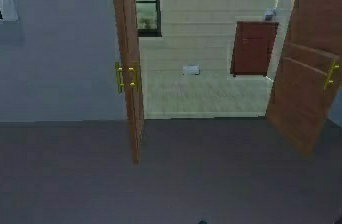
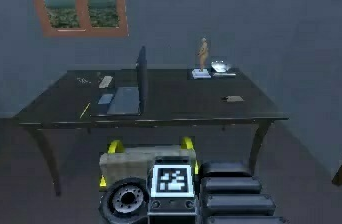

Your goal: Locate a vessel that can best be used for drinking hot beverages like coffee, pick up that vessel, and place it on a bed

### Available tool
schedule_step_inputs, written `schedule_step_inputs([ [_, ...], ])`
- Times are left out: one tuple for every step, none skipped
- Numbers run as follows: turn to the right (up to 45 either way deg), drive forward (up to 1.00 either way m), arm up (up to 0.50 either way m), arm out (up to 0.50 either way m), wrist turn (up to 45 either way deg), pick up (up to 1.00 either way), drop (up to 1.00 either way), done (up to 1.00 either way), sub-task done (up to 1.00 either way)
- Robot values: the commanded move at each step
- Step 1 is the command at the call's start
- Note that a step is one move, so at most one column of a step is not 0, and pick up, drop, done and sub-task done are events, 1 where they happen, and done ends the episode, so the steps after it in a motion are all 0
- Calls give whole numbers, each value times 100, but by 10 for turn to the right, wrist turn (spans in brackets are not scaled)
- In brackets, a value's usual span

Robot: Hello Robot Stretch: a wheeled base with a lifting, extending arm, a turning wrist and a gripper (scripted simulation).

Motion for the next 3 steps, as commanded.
schedule_step_inputs([
  [0, 70, 0, 0, 0, 0, 0, 0, 0],
  [330, 0, 0, 0, 0, 0, 0, 0, 0],
  [0, 75, 0, 0, 0, 0, 0, 0, 0],
])
